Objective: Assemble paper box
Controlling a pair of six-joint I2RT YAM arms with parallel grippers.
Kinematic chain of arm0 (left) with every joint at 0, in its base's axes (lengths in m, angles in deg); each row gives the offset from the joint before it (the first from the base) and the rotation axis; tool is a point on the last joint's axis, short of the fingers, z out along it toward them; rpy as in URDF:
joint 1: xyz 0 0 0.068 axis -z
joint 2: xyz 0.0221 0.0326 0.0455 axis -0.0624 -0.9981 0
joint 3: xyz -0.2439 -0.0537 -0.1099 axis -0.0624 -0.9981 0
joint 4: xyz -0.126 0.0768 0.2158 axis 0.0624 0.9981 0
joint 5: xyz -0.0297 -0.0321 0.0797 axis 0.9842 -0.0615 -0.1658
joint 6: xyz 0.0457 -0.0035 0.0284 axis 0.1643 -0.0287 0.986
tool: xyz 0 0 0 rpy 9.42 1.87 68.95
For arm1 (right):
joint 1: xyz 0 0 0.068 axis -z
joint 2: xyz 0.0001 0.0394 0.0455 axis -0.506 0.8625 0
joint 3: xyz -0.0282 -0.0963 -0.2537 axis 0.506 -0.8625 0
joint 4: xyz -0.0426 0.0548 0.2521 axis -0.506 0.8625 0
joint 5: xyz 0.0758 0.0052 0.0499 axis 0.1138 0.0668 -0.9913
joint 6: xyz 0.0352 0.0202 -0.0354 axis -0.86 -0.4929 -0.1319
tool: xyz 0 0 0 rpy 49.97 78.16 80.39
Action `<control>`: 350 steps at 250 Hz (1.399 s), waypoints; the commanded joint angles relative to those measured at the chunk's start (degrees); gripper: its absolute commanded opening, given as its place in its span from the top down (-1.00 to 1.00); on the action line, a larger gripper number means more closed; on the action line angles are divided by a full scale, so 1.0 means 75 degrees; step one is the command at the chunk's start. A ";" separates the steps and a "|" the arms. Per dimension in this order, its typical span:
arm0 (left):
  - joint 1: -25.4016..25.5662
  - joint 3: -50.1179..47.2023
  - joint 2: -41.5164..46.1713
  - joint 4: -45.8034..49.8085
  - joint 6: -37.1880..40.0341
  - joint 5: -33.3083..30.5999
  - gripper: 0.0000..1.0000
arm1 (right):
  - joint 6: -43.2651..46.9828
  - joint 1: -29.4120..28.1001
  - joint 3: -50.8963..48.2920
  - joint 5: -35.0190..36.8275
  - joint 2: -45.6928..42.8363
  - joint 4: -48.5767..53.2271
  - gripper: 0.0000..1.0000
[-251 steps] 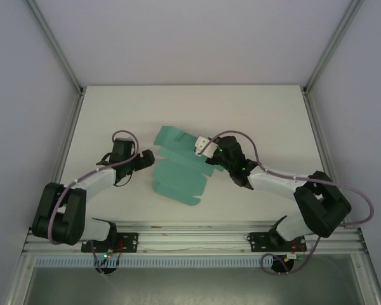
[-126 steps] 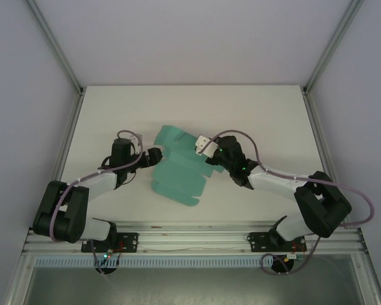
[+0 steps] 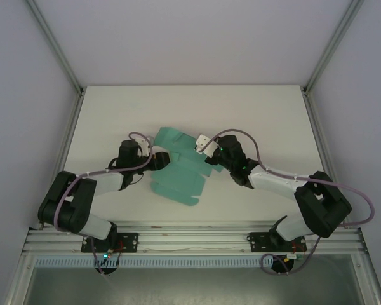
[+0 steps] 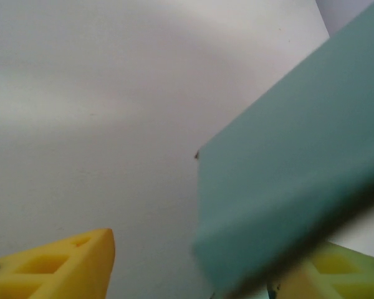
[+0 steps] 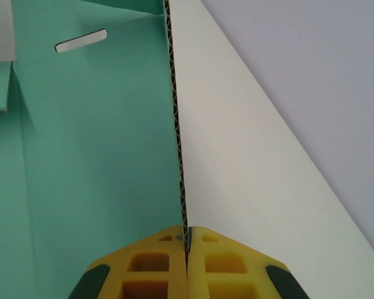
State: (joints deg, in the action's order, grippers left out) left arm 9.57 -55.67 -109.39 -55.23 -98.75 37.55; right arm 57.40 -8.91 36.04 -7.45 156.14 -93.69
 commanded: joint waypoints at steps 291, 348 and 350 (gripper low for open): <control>0.0110 0.0785 0.1738 0.3078 0.0746 -0.2323 -1.00 | 0.1166 -0.0055 0.0108 0.0786 -0.0222 0.0517 1.00; -0.0006 0.1090 0.2797 0.4186 0.0565 -0.3001 -1.00 | 0.2559 -0.0361 0.0361 0.1808 0.0333 0.0269 1.00; -0.0024 0.1113 0.2815 0.4240 0.0560 -0.3038 -1.00 | 0.2615 -0.0369 0.0374 0.1851 0.0352 0.0250 1.00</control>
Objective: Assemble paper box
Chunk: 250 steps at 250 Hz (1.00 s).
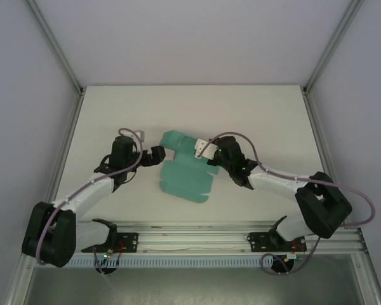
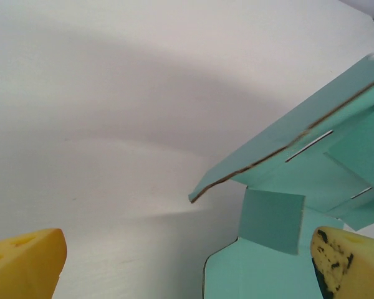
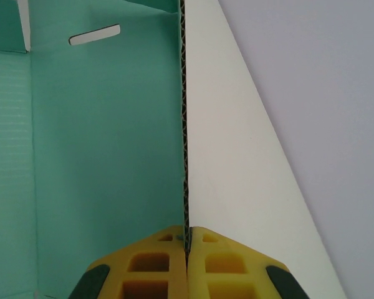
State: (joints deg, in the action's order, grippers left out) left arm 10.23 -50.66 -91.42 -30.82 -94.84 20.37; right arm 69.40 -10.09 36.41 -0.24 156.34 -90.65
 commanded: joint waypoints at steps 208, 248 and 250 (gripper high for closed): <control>-0.1056 0.0964 -0.0972 0.1273 -0.0745 -0.1492 -1.00 | 0.3549 -0.0824 -0.0134 0.1973 0.1812 -0.3170 1.00; -0.1346 0.1302 -0.1779 0.0945 -0.0837 -0.1202 -1.00 | 0.3390 -0.0842 -0.0185 0.1853 0.1737 -0.3000 1.00; -0.1348 0.1325 -0.1824 0.0918 -0.0829 -0.1160 -1.00 | 0.3390 -0.0843 -0.0186 0.1853 0.1735 -0.3006 1.00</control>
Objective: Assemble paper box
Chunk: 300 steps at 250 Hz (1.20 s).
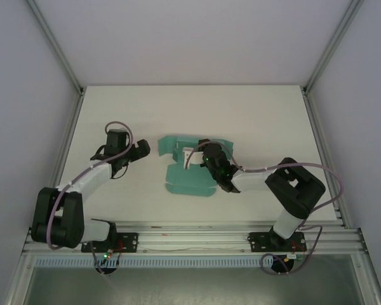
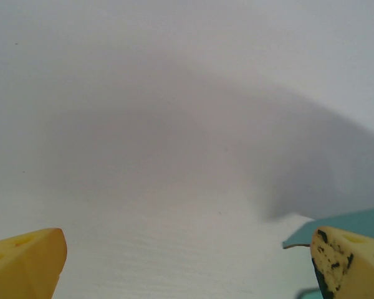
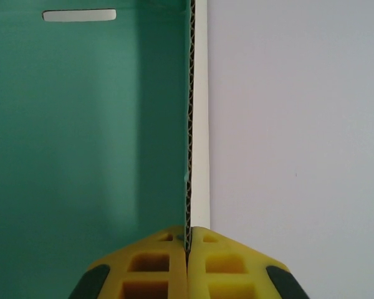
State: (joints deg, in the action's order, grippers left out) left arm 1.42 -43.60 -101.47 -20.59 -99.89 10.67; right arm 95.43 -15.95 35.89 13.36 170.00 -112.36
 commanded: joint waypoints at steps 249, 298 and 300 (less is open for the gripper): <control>0.1372 0.0231 -0.2289 -0.3977 0.1926 0.3084 -0.44 | -0.0832 -0.0067 0.0014 0.0053 -0.0200 -0.0042 1.00; 0.1515 -0.0443 -0.1962 -0.4564 0.2015 0.2868 -0.41 | -0.0755 -0.0067 0.0024 0.0197 -0.0217 0.0080 1.00; 0.1520 -0.0465 -0.1949 -0.4594 0.2018 0.2884 -0.41 | -0.0751 -0.0066 0.0024 0.0188 -0.0219 0.0086 1.00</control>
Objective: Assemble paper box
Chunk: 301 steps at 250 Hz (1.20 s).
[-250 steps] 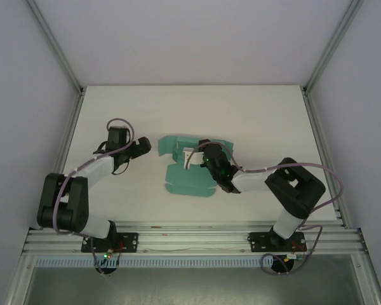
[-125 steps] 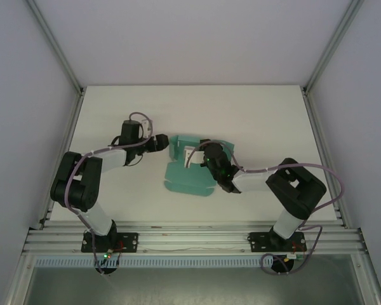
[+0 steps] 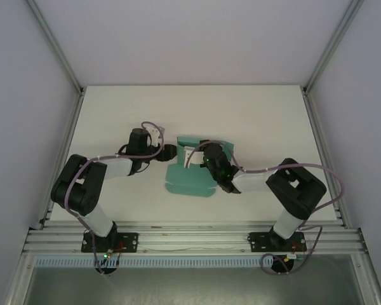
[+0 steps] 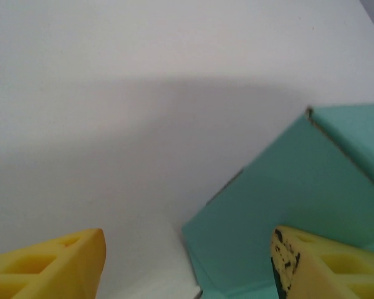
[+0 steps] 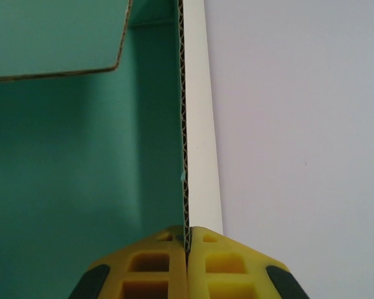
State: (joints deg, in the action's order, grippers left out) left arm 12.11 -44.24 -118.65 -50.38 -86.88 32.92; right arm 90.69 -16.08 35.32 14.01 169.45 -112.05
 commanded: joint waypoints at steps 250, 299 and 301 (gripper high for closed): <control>0.1054 0.0392 -0.0517 -0.0916 0.1313 -0.1766 0.14 | -0.0511 -0.0064 0.0136 -0.0692 -0.0421 0.1697 1.00; 0.1476 0.0231 -0.0728 -0.1762 0.1530 -0.2690 0.16 | -0.0992 -0.0065 0.0534 -0.0764 -0.0250 0.2774 1.00; 0.1481 0.0218 -0.0728 -0.1804 0.1522 -0.2684 0.16 | -0.1003 -0.0062 0.0551 -0.0756 -0.0237 0.2786 1.00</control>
State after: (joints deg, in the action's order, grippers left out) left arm 22.42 -42.38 -122.41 -56.61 -77.46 19.68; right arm 86.80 -15.67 37.90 12.77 167.31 -101.14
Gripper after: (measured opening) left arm 0.426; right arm 0.046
